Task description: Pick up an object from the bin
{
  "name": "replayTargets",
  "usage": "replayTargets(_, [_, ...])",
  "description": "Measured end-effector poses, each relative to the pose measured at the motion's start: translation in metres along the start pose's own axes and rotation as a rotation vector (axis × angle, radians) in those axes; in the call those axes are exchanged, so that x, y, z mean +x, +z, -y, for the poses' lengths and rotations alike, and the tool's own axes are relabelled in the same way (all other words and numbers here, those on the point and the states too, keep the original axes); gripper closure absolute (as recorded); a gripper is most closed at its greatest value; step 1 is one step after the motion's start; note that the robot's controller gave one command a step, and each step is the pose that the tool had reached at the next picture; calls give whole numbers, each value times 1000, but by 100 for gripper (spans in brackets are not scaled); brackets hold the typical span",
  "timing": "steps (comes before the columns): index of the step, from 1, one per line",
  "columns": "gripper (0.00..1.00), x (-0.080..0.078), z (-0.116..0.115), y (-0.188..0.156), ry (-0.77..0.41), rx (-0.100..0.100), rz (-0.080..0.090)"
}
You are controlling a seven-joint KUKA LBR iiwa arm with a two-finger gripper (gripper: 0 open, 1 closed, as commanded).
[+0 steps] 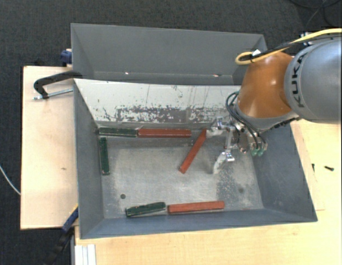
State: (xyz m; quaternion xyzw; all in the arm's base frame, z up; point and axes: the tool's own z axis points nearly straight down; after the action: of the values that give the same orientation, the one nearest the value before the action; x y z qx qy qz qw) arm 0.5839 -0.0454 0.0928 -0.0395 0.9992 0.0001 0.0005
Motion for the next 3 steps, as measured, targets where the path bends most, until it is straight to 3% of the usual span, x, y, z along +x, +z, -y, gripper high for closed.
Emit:
replayTargets(1, [100,-15,-46,14,-236,8,17])
replayTargets(2, [0,-7,-47,17,-238,1,-20])
replayTargets(3, [0,-7,-48,17,-238,1,-20])
